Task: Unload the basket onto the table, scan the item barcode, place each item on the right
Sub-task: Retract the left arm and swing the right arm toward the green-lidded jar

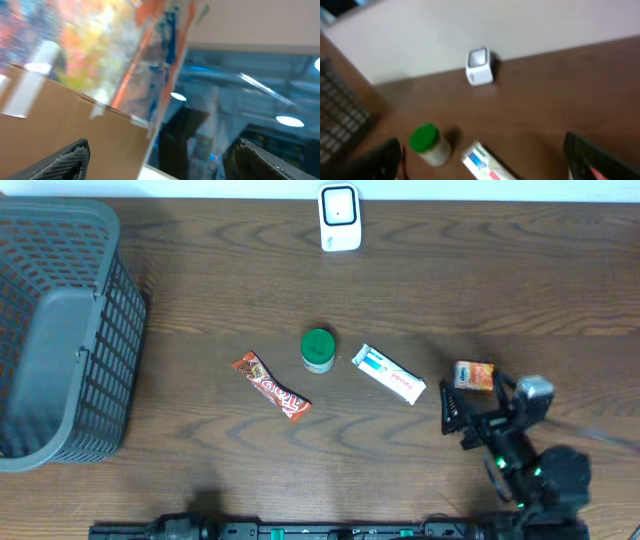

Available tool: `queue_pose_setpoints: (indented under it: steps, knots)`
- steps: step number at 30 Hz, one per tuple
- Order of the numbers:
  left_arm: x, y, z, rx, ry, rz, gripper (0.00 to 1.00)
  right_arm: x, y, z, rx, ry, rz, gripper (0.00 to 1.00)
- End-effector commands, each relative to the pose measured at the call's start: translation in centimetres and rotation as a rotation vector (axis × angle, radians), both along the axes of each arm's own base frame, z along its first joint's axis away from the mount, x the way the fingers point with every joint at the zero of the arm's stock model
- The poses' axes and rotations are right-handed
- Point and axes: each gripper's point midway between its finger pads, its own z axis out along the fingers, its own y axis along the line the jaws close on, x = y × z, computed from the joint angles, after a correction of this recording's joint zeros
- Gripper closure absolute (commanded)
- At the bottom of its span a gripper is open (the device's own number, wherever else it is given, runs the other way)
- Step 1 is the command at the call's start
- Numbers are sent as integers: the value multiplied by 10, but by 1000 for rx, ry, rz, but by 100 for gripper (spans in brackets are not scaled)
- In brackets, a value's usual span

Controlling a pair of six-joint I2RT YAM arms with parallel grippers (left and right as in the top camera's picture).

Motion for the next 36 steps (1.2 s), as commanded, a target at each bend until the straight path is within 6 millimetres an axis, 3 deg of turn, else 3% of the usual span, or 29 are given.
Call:
queue_pose_setpoints:
  steps: [1, 4, 7, 8, 11, 13, 16, 19, 22, 27, 29, 36]
  knots:
    - [36, -10, -7, 15, 51, -96, 7, 23, -9, 26, -221, 168, -60, 1]
    - [55, -9, -16, 11, 98, -95, 7, 52, 17, 40, -315, 298, -10, 1]
    - [76, -6, -27, 3, 141, -93, 7, 97, 90, 50, -445, 400, 113, 1]
    - [86, -6, -32, 1, 161, -93, 7, 109, 121, 45, -487, 447, 174, 1]
    - [98, -4, -37, 0, 175, -88, 7, 122, 173, 24, -528, 516, 287, 1]
    - [105, -3, -44, -4, 206, -89, 7, 125, 201, -1, -535, 567, 366, 1]
    - [112, -3, -49, -2, 229, -85, 7, 133, 223, -40, -599, 603, 413, 1]
    - [116, -2, -53, 28, 265, -60, 7, 128, 227, -65, -493, 772, 318, 1]
    - [120, -2, -59, 42, 302, -48, 7, 125, 227, -71, -393, 901, 284, 1]
    - [129, -1, -67, 39, 328, -49, 7, 134, 213, -39, -112, 1028, 68, 1]
    - [133, -2, -72, 40, 338, -62, 7, 135, 234, -10, -26, 996, 175, 1]
    - [136, 1, -75, 42, 344, -93, 7, 141, 244, -1, 34, 971, 162, 1]
